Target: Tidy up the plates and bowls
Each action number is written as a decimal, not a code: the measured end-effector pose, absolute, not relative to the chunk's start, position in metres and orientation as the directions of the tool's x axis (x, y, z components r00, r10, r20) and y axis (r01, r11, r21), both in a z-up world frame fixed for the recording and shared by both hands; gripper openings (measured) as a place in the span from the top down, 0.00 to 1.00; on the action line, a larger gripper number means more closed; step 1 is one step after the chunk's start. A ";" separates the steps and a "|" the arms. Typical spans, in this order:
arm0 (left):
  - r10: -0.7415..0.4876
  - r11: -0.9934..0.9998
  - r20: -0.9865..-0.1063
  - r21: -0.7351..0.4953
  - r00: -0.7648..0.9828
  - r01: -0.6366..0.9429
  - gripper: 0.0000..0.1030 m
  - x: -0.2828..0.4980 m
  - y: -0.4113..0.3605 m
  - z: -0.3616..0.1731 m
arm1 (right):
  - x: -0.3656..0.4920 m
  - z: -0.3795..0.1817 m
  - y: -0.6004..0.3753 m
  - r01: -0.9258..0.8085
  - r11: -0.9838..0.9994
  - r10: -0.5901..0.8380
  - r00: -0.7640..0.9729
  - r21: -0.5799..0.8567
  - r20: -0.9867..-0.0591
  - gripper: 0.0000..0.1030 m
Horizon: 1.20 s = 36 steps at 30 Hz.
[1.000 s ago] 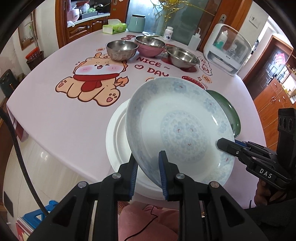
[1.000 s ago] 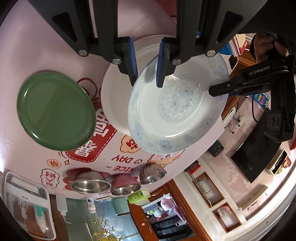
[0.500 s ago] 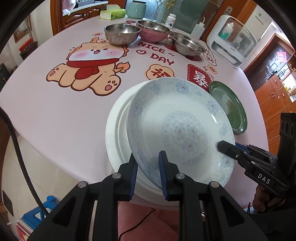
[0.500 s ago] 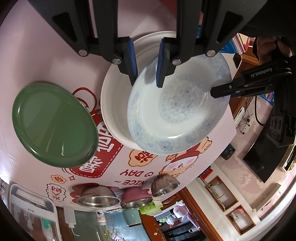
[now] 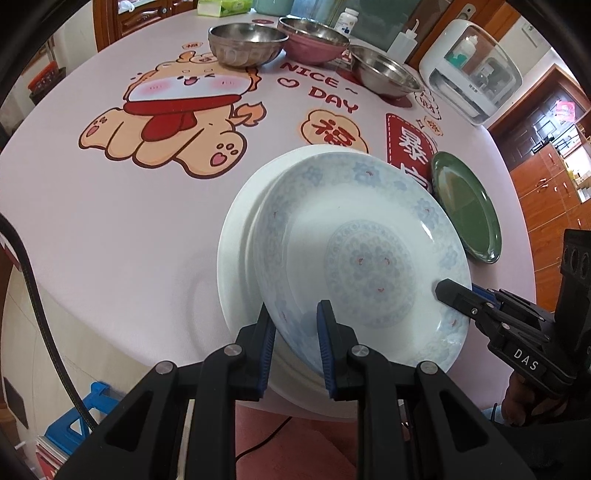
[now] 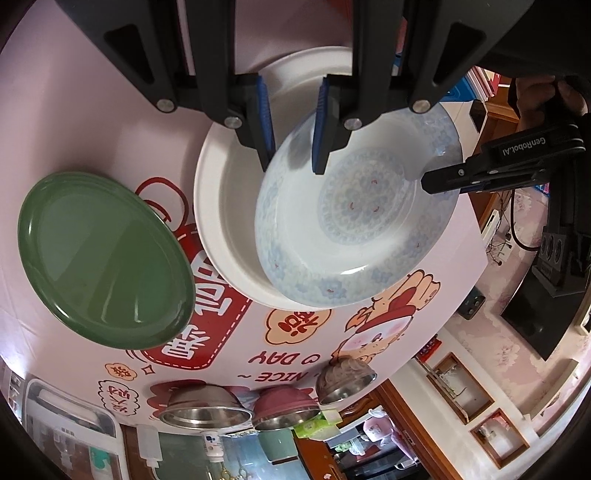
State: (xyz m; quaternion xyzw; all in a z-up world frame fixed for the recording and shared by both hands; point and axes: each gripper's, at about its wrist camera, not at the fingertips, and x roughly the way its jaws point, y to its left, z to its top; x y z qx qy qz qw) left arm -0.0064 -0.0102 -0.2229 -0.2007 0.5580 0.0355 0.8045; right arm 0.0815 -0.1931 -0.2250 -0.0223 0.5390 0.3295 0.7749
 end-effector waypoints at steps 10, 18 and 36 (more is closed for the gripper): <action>-0.174 0.915 -0.916 -0.286 0.362 -0.286 0.81 0.000 -0.008 -0.228 | 0.081 -0.229 -0.194 -0.524 0.801 0.450 0.206 0.291 -0.869 0.81; -0.158 0.906 -0.914 -0.285 0.375 -0.314 0.81 -0.003 -0.003 -0.224 | 0.077 -0.231 -0.190 -0.552 0.794 0.418 0.191 0.255 -0.888 0.79; -0.062 0.923 -0.879 -0.230 0.472 -0.308 0.78 0.002 -0.025 -0.181 | 0.071 -0.208 -0.205 -0.633 0.757 0.415 0.269 0.166 -0.869 0.71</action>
